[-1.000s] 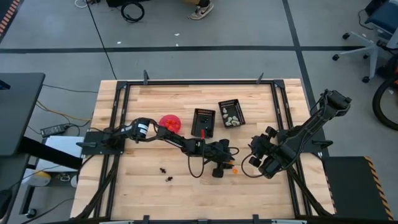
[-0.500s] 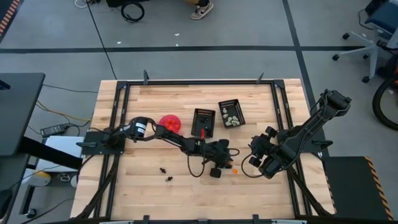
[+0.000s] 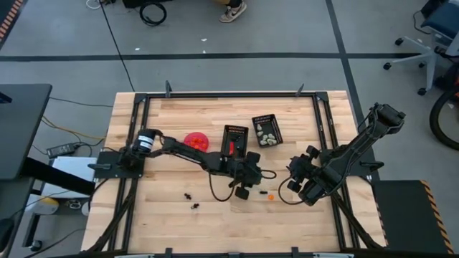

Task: Sort Halloween decoration
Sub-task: Put the orange pumpkin toy into the red bowl

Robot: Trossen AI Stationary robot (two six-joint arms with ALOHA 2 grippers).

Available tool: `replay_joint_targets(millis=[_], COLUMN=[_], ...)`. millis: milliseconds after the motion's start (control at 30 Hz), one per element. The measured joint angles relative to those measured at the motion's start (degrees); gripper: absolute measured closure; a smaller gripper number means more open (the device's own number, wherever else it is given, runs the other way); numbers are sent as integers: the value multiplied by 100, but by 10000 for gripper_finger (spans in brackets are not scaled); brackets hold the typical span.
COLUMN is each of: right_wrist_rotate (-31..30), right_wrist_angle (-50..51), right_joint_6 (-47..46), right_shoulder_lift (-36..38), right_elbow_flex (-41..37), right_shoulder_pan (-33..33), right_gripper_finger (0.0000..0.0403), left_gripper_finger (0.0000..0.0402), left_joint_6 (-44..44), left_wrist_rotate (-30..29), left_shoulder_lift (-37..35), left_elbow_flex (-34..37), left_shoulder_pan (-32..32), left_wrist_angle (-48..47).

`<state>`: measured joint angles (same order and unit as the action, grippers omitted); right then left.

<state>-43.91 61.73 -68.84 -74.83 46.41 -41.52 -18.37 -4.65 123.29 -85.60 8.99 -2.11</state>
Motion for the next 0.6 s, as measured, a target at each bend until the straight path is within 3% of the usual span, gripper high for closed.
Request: replay_joint_targets(millis=[267,600], right_wrist_rotate=[2,1], right_wrist_angle=[-18,-26], right_joint_6=[-2,-4], right_shoulder_lift=[0,2], right_elbow_flex=[2,2], right_shoulder_pan=[0,0], right_gripper_finger=[234,234], left_gripper_finger=[304,304], left_joint_6=[240,1447], left_wrist_rotate=[-144,-366], left_shoulder_lift=[-767,-1476], left_elbow_flex=[-3,-12], left_shoulder_pan=[-15,-15], left_wrist_angle=[-1992,-4715])
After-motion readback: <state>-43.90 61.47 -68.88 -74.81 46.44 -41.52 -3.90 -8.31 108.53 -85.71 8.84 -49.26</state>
